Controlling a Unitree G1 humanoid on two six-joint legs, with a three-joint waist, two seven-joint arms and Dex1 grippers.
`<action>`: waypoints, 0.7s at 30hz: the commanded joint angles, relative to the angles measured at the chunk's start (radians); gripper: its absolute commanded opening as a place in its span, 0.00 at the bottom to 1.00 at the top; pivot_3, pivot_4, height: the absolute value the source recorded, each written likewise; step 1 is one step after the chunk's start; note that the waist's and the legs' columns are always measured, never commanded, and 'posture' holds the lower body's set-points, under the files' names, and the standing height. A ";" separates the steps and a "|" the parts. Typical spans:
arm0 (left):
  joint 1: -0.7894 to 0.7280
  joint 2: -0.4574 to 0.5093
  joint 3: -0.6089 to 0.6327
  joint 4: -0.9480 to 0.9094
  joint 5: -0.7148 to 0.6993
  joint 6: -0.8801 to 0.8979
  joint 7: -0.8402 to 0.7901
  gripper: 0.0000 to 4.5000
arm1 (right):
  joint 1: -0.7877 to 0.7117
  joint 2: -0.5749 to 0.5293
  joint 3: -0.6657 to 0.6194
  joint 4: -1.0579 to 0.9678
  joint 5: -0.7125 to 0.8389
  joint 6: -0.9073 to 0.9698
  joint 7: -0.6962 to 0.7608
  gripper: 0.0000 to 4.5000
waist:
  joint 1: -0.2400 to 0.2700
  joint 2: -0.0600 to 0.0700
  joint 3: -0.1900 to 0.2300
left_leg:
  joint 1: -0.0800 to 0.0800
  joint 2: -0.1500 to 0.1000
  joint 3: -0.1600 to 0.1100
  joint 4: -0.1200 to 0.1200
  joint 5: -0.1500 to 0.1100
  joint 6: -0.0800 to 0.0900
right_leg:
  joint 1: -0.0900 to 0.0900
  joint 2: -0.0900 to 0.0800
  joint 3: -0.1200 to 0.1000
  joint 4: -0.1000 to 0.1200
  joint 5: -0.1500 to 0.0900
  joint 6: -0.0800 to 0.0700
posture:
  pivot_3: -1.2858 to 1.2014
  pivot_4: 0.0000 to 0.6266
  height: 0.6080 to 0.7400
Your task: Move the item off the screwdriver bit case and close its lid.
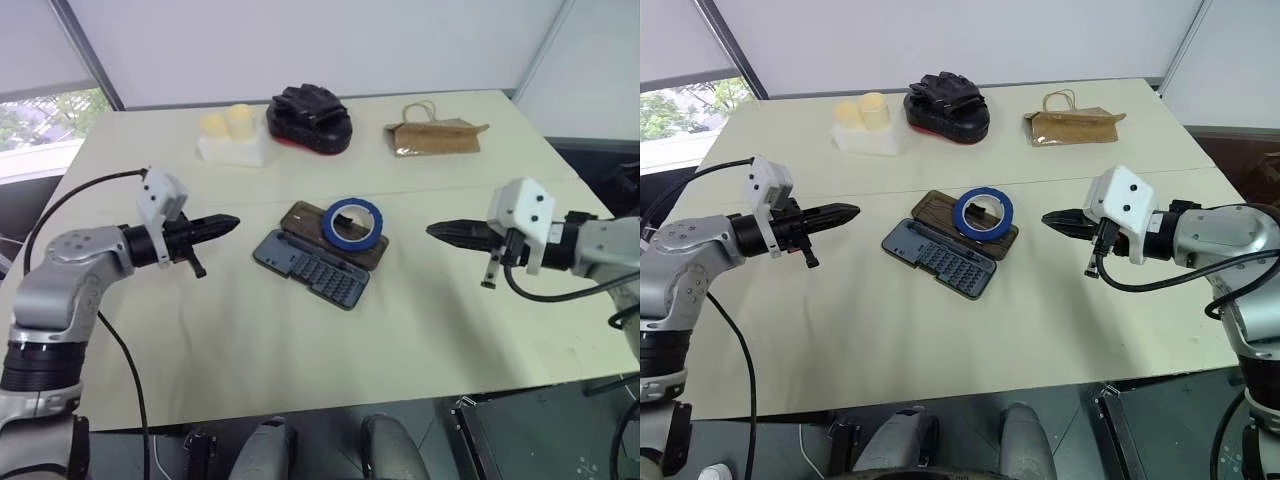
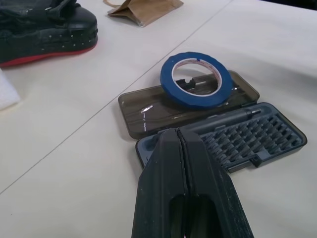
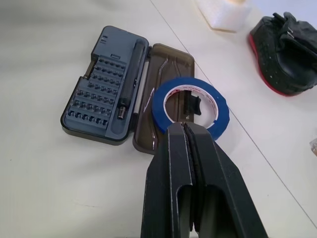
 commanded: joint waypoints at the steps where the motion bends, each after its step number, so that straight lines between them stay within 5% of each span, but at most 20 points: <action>1: -0.009 0.003 0.011 -0.030 -0.002 -0.003 0.006 0.00 | -0.018 -0.001 -0.012 -0.035 0.008 0.004 -0.012 0.00 | 0.000 0.000 0.000 | 0.000 0.000 0.000 0.000 0.000 0.000 | 0.000 0.000 0.000 0.000 0.000 0.000 | 0.52 0.24 1.00; 10: -0.013 -0.011 -0.003 -0.022 0.007 -0.011 0.015 0.00 | -0.071 0.047 0.029 -0.019 -0.019 0.013 -0.082 0.00 | 0.000 0.000 0.000 | 0.000 0.000 0.000 0.000 0.000 0.000 | 0.000 0.000 0.000 0.000 0.000 0.000 | 0.52 0.24 1.00; 13: -0.010 -0.031 -0.020 -0.025 0.019 -0.020 0.028 0.00 | -0.119 0.134 0.093 0.039 -0.047 0.043 -0.150 0.20 | -0.003 -0.001 0.000 | 0.000 0.000 0.000 0.000 0.002 -0.003 | 0.000 0.000 0.000 0.000 0.000 0.000 | 0.52 0.24 1.00; 20: -0.018 -0.062 -0.032 -0.033 0.035 -0.023 0.050 0.00 | -0.230 0.319 0.175 0.184 -0.111 0.108 -0.296 0.99 | -0.018 -0.001 0.001 | -0.002 0.000 0.000 0.000 0.003 -0.005 | -0.003 0.000 0.000 0.001 0.000 0.000 | 0.52 0.24 1.00; 21: -0.019 -0.064 -0.033 -0.034 0.035 -0.022 0.052 0.00 | -0.245 0.336 0.183 0.201 -0.121 0.129 -0.316 0.99 | -0.018 -0.001 0.001 | -0.002 0.000 0.000 0.000 0.003 -0.005 | -0.003 0.000 0.000 0.001 0.000 0.000 | 0.52 0.24 1.00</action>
